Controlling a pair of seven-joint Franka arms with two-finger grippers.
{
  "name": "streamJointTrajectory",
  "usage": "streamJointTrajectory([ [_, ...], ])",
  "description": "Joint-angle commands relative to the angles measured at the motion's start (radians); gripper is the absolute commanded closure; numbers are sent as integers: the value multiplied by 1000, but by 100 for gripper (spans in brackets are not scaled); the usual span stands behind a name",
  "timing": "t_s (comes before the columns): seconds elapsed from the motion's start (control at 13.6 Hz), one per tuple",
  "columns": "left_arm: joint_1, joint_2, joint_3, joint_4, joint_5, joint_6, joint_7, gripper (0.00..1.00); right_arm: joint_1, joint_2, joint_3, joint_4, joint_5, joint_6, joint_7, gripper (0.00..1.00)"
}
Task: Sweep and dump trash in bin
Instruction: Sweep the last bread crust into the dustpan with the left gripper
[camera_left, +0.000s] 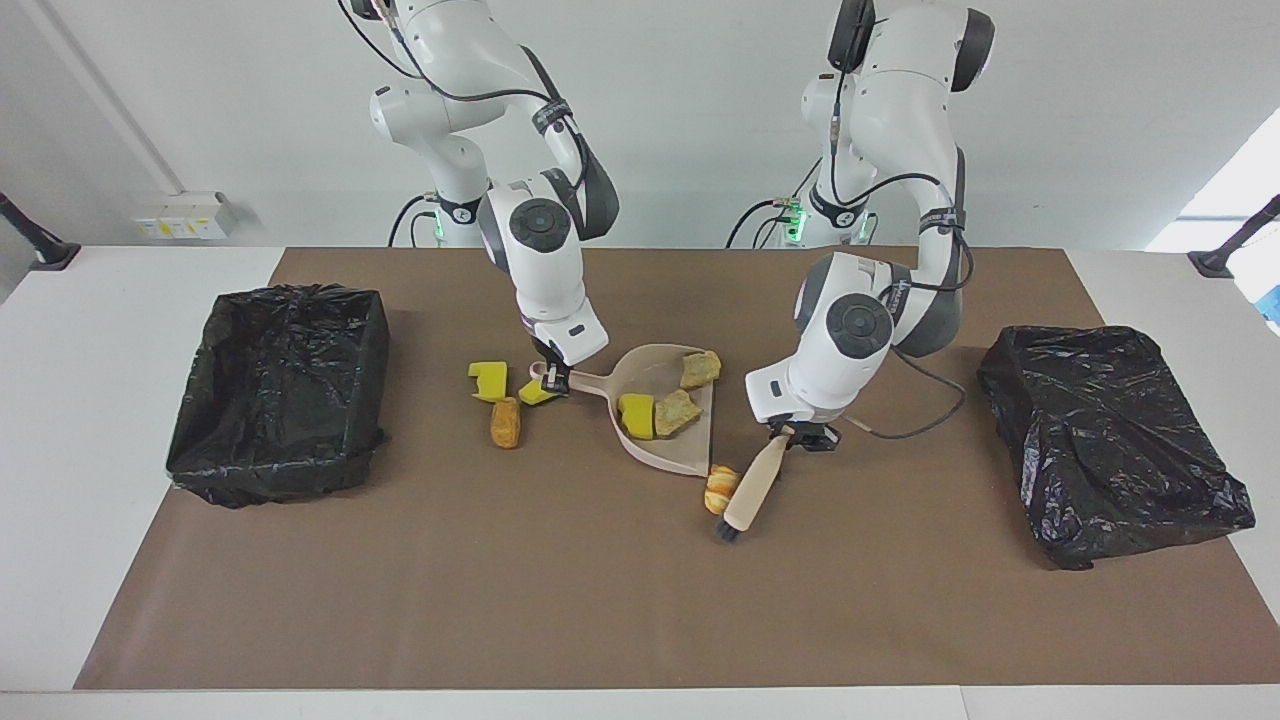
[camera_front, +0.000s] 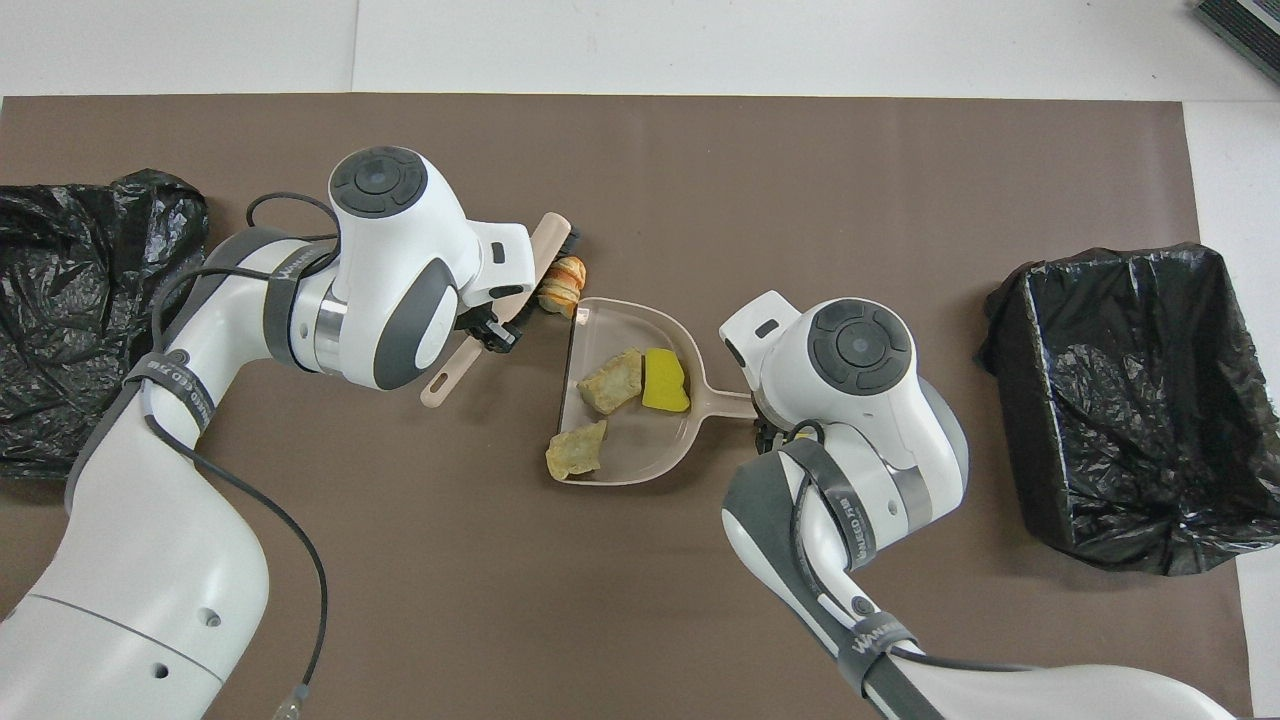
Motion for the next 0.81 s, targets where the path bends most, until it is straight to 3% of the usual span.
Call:
streamJointTrajectory([
  [0.0, -2, -8, 12, 15, 13, -83, 3, 100, -8, 1, 6, -21, -10, 34, -6, 100],
  [0.22, -11, -66, 10, -22, 2, -193, -2, 100, -8, 1, 6, -21, -10, 34, -6, 100],
  [0.59, -95, -174, 9, -163, -53, -216, -127, 100, -8, 1, 6, -21, -10, 34, -6, 100],
  [0.73, -128, -200, 7, -174, -105, -225, -181, 100, -8, 1, 6, -21, -10, 34, -6, 100],
])
